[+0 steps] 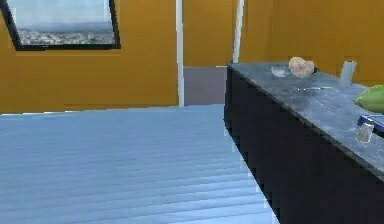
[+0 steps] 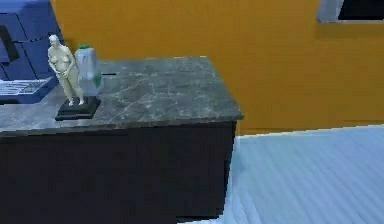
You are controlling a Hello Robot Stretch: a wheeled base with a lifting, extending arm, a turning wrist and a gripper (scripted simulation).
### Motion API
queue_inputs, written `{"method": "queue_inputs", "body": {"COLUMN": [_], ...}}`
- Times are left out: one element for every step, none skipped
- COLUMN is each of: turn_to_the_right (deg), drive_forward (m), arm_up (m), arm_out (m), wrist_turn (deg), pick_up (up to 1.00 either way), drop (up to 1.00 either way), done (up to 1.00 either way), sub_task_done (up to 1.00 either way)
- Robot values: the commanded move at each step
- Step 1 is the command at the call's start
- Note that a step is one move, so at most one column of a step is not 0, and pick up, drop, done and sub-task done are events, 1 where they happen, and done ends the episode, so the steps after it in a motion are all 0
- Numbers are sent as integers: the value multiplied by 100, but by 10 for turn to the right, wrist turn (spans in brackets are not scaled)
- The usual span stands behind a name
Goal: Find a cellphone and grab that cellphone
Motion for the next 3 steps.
{"method": "queue_inputs", "body": {"turn_to_the_right": [0,0,-30], "drive_forward": [100,100,0], "arm_up": [0,0,0], "arm_out": [0,0,0], "wrist_turn": [0,0,0], "pick_up": [0,0,0], "drop": [0,0,0], "done": [0,0,0], "sub_task_done": [0,0,0]}}
